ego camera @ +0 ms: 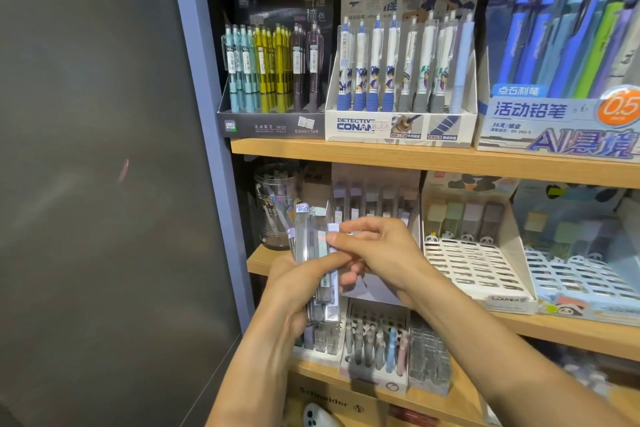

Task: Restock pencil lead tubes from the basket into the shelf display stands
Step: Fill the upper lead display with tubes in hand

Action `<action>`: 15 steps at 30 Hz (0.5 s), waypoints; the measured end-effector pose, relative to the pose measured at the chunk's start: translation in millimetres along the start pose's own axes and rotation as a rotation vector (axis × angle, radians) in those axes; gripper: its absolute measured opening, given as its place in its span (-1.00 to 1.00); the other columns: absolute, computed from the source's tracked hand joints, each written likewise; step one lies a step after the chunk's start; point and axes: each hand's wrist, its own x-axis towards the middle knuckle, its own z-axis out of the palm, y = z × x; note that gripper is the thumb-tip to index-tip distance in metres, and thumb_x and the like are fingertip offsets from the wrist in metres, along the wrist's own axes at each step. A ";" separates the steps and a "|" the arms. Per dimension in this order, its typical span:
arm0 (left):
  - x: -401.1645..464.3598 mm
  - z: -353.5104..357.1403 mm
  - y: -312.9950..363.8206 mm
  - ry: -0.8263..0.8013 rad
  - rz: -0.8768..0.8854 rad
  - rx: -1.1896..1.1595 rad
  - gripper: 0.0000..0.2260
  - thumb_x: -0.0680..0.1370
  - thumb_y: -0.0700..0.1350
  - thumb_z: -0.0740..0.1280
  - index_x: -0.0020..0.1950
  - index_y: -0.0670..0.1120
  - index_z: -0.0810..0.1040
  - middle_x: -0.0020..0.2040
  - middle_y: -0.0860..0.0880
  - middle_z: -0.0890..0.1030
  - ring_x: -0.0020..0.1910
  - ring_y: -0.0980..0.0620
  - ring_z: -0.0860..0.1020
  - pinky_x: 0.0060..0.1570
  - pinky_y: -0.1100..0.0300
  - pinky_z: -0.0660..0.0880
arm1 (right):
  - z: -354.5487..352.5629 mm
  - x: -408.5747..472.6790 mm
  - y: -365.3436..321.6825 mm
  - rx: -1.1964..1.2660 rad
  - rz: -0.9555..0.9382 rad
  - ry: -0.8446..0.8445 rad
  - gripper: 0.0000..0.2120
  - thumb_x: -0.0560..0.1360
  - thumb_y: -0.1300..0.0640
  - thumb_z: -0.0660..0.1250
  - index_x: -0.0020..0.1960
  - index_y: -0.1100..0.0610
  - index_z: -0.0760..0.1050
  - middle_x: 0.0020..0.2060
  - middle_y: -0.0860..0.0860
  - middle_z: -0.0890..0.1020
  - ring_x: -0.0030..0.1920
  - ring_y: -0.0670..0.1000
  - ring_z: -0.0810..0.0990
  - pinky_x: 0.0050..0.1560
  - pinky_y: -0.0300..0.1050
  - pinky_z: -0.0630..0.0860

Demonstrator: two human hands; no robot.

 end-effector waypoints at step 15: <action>1.9 0.0 0.7 0.093 0.000 -0.072 -0.66 0.43 -0.20 0.60 0.11 -0.33 0.65 -0.16 -0.24 0.73 -0.36 -0.11 0.68 -0.48 0.21 0.59 | -16.9 -5.4 -8.7 0.117 -0.363 0.382 -0.37 0.51 0.20 0.52 0.47 0.10 0.29 -0.11 0.04 0.73 -0.11 -0.01 0.72 -0.06 -0.17 0.63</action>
